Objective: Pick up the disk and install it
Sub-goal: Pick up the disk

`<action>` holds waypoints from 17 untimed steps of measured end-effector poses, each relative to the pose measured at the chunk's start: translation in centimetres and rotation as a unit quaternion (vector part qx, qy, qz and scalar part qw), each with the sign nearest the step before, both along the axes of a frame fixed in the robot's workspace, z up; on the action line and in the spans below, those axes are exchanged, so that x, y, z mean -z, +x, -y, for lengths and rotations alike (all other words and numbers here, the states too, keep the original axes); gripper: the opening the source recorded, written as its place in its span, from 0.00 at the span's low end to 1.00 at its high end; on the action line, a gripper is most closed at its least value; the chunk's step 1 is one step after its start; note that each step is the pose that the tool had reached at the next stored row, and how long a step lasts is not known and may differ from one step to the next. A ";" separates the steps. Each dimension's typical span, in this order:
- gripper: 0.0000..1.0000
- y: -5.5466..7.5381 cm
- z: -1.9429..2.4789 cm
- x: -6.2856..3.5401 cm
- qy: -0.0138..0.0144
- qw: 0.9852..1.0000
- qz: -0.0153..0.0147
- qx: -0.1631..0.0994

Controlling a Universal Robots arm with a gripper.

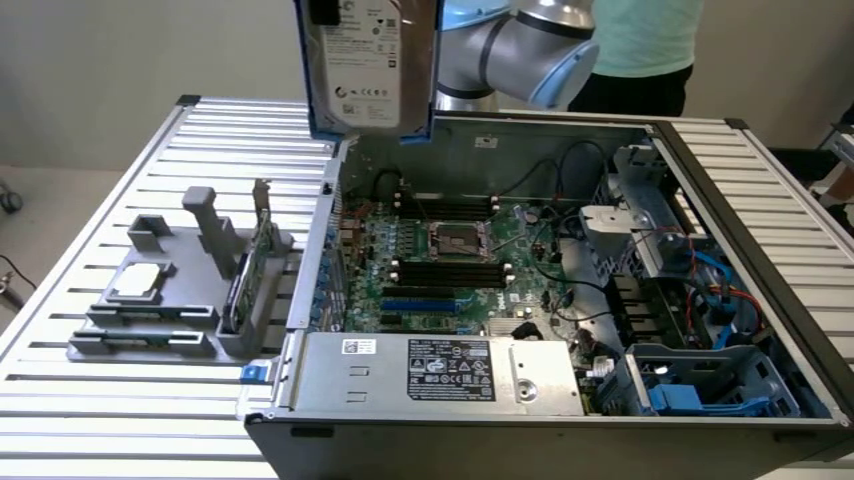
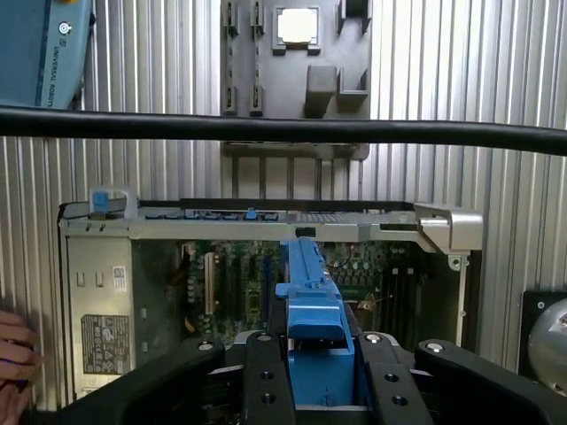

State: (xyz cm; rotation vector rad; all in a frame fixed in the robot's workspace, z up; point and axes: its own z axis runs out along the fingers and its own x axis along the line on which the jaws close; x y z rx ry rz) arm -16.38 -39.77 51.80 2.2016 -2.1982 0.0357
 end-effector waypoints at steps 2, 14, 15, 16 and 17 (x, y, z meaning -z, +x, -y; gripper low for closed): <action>0.32 0.7 0.25 0.00 0.000 1.000 0.000 0.000; 0.32 4.9 1.78 0.02 0.000 1.000 0.000 -0.001; 0.32 5.3 1.92 0.03 0.000 1.000 0.000 -0.001; 0.32 5.6 2.06 0.03 0.000 1.000 0.000 -0.001; 0.32 6.0 2.21 0.03 0.000 1.000 0.000 -0.002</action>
